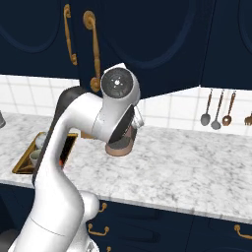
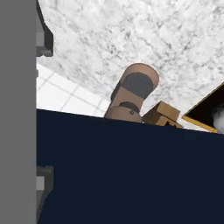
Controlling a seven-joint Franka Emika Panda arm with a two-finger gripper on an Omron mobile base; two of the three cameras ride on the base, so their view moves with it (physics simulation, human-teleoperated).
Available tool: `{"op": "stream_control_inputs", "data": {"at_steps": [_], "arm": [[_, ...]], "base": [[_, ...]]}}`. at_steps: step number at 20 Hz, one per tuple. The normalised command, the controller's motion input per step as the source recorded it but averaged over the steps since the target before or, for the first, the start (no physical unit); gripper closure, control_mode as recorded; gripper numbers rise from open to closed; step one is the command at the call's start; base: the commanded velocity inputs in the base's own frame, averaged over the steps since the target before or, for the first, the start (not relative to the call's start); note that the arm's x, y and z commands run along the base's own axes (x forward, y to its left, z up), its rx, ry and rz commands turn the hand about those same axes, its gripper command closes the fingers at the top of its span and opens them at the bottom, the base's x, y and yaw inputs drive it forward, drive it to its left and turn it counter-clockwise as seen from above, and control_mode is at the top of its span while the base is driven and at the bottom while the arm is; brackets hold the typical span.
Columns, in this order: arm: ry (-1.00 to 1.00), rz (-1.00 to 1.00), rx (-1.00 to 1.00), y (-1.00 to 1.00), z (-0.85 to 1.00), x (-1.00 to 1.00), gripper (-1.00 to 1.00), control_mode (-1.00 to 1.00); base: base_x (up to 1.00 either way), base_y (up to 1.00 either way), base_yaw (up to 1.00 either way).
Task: Pick the kettle from the counter and place it on the tray. Then pick the mug from the cabinet and place it on the tray. Then close the cabinet doors.
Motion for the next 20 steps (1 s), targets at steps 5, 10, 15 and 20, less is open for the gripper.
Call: {"op": "stream_control_inputs", "data": {"at_steps": [5,10,15,20], "arm": [[0.0,0.11,0.0,0.59,-0.25,1.0,-1.0,-1.0],[-0.01,0.03,0.0,0.48,-0.17,0.92,-1.0,-1.0],[-0.04,0.0,0.0,0.39,-0.21,0.86,-1.0,-1.0],[-0.15,-0.03,0.0,0.24,-0.38,0.76,-1.0,-1.0]], "base": [[0.0,0.0,0.0],[0.0,0.0,0.0],[0.0,0.0,0.0],[0.0,0.0,0.0]]}}
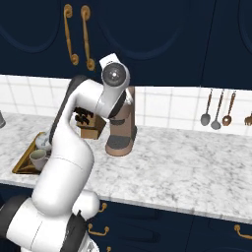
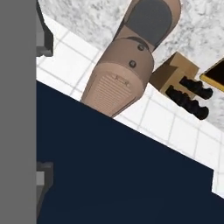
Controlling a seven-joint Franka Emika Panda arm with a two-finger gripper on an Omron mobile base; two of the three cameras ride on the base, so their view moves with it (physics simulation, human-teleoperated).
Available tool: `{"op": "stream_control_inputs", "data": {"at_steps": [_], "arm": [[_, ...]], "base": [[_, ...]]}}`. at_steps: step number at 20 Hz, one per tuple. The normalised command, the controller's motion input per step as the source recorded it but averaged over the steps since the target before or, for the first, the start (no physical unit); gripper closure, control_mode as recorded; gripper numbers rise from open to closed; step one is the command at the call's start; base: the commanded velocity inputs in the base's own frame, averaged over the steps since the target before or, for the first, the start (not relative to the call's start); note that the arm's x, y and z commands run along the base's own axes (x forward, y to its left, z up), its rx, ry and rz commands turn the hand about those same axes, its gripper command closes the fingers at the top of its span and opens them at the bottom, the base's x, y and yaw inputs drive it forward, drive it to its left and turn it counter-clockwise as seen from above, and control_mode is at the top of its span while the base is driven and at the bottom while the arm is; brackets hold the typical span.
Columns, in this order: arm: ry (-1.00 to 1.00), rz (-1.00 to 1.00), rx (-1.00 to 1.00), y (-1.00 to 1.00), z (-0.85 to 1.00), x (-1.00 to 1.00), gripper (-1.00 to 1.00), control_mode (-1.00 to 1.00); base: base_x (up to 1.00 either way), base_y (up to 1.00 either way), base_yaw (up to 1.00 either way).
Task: Pick the kettle from the counter and place it on the tray. Then pick the mug from the cabinet and place it on the tray. Then close the cabinet doors.
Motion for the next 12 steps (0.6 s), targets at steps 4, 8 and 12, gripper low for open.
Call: {"op": "stream_control_inputs", "data": {"at_steps": [4,8,12], "arm": [[0.0,-0.05,0.0,0.2,-0.15,0.7,-1.0,-1.0],[0.03,-0.04,0.0,0.18,-0.08,0.69,-1.0,-1.0],[0.0,-0.04,0.0,0.15,-0.14,0.42,-1.0,-1.0]], "base": [[0.0,0.0,0.0],[0.0,0.0,0.0],[0.0,0.0,0.0]]}}
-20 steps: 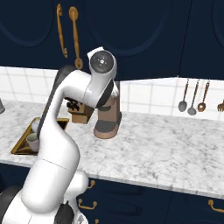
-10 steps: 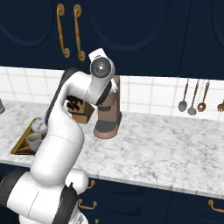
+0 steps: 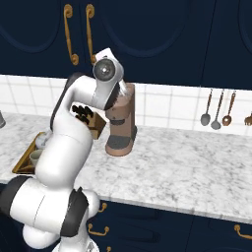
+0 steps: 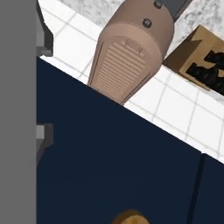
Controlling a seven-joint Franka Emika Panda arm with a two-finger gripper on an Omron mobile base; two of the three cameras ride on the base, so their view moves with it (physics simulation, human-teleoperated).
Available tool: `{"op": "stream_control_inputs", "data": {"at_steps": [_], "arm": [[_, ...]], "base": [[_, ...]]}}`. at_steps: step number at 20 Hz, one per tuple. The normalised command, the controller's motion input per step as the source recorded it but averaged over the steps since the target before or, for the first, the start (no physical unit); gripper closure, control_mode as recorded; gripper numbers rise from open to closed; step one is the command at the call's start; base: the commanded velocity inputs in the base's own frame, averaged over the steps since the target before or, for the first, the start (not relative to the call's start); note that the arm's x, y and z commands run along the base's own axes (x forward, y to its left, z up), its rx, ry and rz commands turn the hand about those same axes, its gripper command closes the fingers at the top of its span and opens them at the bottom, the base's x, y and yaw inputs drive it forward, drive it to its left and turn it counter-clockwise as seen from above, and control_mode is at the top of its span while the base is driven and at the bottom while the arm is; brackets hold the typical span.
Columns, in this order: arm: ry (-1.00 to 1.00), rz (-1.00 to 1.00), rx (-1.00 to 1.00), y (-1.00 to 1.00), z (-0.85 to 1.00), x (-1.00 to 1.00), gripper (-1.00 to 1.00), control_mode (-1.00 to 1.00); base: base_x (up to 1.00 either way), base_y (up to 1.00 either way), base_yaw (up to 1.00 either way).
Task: Pick the kettle from the counter and place it on the tray. Then pick the mug from the cabinet and place it on the tray. Then close the cabinet doors.
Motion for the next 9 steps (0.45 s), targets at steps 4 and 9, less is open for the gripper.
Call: {"op": "stream_control_inputs", "data": {"at_steps": [4,9], "arm": [[0.0,-0.03,0.0,0.04,-0.16,0.17,-1.0,-1.0],[0.0,0.0,0.0,0.0,0.0,0.0,-1.0,-1.0]], "base": [[0.0,0.0,0.0],[0.0,0.0,0.0]]}}
